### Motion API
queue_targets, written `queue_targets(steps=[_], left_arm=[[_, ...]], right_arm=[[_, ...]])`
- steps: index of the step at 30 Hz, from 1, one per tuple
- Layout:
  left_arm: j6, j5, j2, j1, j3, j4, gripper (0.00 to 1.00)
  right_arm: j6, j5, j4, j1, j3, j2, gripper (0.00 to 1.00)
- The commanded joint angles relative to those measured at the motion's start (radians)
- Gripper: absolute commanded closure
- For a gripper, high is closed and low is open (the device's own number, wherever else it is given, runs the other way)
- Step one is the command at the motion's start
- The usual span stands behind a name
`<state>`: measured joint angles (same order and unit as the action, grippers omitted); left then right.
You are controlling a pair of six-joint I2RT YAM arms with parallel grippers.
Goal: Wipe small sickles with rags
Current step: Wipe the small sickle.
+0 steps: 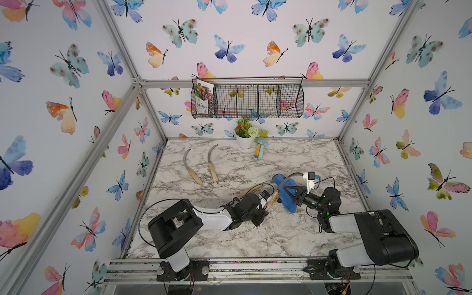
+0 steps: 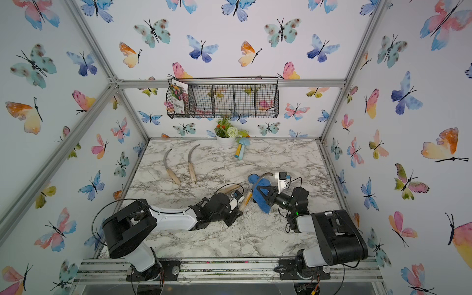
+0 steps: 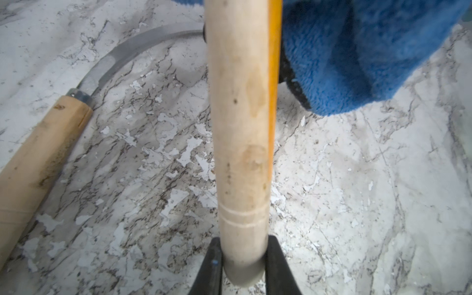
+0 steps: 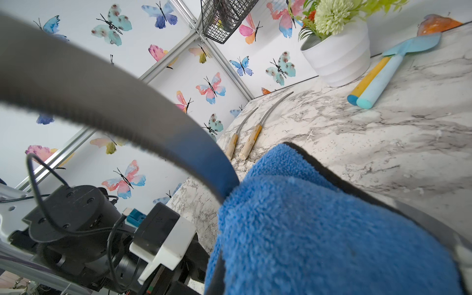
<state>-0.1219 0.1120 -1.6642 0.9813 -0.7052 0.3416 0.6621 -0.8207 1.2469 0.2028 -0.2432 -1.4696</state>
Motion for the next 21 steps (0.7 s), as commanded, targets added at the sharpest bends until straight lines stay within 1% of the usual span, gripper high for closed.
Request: queue_targets(steps=[1, 5, 14, 21], left_arm=[[0.002, 0.168, 0.035, -0.010, 0.022, 0.053, 1.00], [-0.002, 0.208, 0.053, -0.011, 0.038, 0.078, 1.00], [-0.016, 0.225, 0.076, -0.013, 0.056, 0.100, 1.00], [-0.004, 0.239, 0.047, -0.013, 0.035, 0.081, 1.00]], right_arm=[[-0.007, -0.021, 0.076, 0.003, 0.002, -0.015, 0.98], [-0.019, -0.035, 0.102, 0.003, 0.027, -0.021, 0.98], [-0.029, -0.051, 0.135, 0.009, 0.068, -0.021, 0.98], [-0.008, -0.032, 0.139, 0.010, 0.057, -0.005, 0.98]])
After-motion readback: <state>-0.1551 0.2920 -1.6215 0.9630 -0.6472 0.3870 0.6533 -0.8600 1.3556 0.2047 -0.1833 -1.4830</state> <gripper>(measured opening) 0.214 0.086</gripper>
